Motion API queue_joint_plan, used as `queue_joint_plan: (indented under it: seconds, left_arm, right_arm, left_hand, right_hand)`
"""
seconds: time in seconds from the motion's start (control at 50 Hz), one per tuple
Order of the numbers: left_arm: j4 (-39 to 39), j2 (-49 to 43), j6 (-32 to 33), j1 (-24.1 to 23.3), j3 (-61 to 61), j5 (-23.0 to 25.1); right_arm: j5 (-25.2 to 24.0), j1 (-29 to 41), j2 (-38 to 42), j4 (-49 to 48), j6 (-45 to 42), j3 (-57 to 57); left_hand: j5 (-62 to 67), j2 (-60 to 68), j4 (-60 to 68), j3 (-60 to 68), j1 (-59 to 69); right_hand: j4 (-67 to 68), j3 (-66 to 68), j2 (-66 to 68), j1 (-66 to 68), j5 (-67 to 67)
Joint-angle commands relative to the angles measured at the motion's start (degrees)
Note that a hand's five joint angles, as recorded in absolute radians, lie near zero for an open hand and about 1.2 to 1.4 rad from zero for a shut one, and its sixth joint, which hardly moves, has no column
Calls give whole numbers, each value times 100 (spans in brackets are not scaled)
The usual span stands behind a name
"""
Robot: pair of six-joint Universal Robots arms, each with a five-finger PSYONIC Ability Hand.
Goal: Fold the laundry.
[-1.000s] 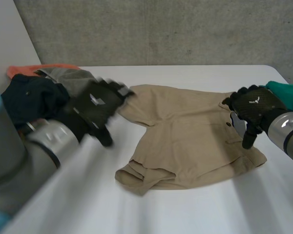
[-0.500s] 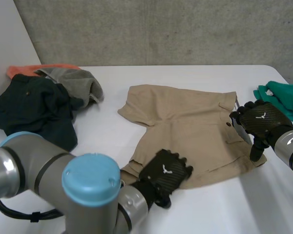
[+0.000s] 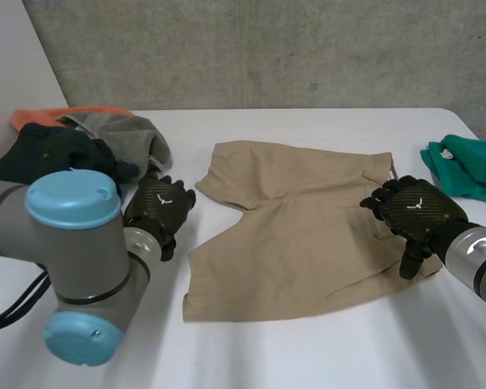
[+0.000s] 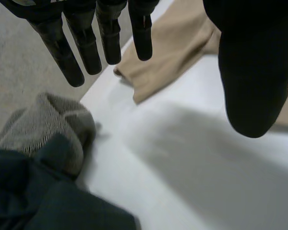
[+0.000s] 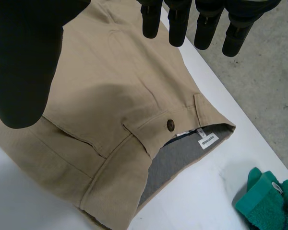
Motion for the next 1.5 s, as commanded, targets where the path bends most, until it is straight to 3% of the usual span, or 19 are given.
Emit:
queue_joint_plan:
  seconds: [0.02,0.24,0.44,0.58,0.68,0.76,0.82,0.92,0.96,1.0,1.12,1.26,1.36,1.5]
  left_arm:
    - [-6,855,-333,-169,-561,286]
    - [-366,1330,-351,-758,-1766,638]
    - [345,733,-421,-644,-1837,304]
    - [882,390,-395,-679,-1714,321]
    - [698,126,-386,-793,-1564,268]
    - [627,21,-421,-846,-1503,207]
    - [636,12,-421,-864,-1476,233]
    - [715,-172,-386,-934,-1354,225]
    - [706,-243,-377,-934,-1292,216]
    - [680,-269,-325,-917,-1222,146]
    - [653,379,-307,-908,-1169,-241]
    - [662,2207,-482,-706,-651,-365]
    - [-205,2964,-570,-530,261,-224]
    - [-1411,2834,-860,-345,1230,-101]
  right_arm:
    - [-80,-78,-134,256,-282,-21]
    - [-475,-693,-240,880,-1496,242]
    - [-1336,-1370,94,-209,-1698,901]
    - [-1794,-1493,507,-675,-1646,1016]
    - [-1811,-1493,701,-807,-1523,946]
    - [-1777,-1476,754,-1070,-1198,893]
    - [-1768,-1458,736,-1132,-1031,875]
    - [-1759,-1414,692,-1159,-837,875]
    - [-1759,-1406,675,-1141,-828,884]
    - [-1750,-1388,648,-1089,-828,875]
    - [-1741,-1221,210,-580,-890,761]
    - [-1539,-905,-1012,387,-434,-283]
    - [-1276,-843,-1610,1028,286,-1591]
    - [-1030,-518,-1392,1802,736,-2815]
  left_hand:
    - [-19,-100,-64,-96,-129]
    - [401,320,357,325,292]
    - [922,841,877,845,812]
    - [2252,2171,2207,2175,2142]
    - [2117,2036,2073,2041,2008]
    - [1983,1902,1938,1906,1873]
    - [2016,1935,1972,1940,1907]
    - [2567,2486,2522,2490,2457]
    - [3692,3611,3647,3615,3582]
    - [6071,5990,6027,5995,5962]
    - [6085,6004,6041,6009,5976]
    - [6085,6004,6041,6009,5976]
    - [6085,6004,6041,6009,5976]
    - [6085,6004,6041,6009,5976]
  right_hand:
    - [-199,-198,-204,-287,-282]
    - [709,710,704,621,626]
    - [962,963,956,873,878]
    - [1752,1753,1746,1663,1668]
    - [3145,3146,3139,3056,3061]
    - [5781,5782,5775,5692,5697]
    - [6799,6800,6794,6711,6716]
    - [6801,6802,6796,6713,6718]
    - [6801,6802,6796,6713,6718]
    - [6801,6802,6796,6713,6718]
    - [6801,6802,6796,6713,6718]
    - [6801,6802,6796,6713,6718]
    - [6801,6802,6796,6713,6718]
    - [6801,6802,6796,6713,6718]
